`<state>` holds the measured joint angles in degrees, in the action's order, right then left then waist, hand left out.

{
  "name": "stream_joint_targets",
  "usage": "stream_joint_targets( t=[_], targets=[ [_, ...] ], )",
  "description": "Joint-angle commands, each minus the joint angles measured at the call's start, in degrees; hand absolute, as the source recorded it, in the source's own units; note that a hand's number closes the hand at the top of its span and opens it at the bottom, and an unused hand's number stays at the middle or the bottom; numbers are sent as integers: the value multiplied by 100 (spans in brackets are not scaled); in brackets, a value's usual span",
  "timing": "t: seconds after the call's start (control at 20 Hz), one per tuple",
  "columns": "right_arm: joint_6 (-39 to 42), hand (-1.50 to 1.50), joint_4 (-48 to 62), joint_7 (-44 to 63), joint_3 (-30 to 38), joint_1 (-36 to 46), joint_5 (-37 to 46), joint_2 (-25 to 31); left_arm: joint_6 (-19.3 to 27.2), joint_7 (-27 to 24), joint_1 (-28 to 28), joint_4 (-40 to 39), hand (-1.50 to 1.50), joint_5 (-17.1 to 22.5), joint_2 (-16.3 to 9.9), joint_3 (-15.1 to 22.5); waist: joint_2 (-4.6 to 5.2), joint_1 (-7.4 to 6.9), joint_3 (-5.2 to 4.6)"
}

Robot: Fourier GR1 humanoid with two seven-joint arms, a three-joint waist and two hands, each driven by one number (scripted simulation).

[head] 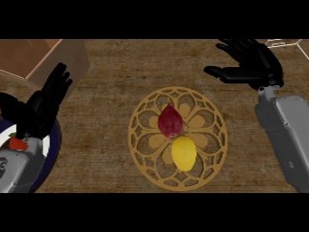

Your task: Pick the pear from the placemat and place it in the tiered shelf

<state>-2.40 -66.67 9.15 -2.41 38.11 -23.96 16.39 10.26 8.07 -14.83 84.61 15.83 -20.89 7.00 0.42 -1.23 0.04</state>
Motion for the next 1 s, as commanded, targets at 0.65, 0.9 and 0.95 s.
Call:
stream_joint_targets(
  t=[0.65,0.9,0.95],
  targets=[
    [2262,-150,-347,3476,-2872,2142,1816,933,77,160,-96,-30,0,-158,166,68,-51,23,-18],
    [2236,-150,120,4025,-2776,2468,2038,115,-185,-73,-7,-310,0,-85,158,-190,-35,76,-9],
    [2132,-150,250,4141,-2812,2547,2154,-106,-238,64,168,-71,0,-19,42,-251,-40,42,-8]
  ],
)
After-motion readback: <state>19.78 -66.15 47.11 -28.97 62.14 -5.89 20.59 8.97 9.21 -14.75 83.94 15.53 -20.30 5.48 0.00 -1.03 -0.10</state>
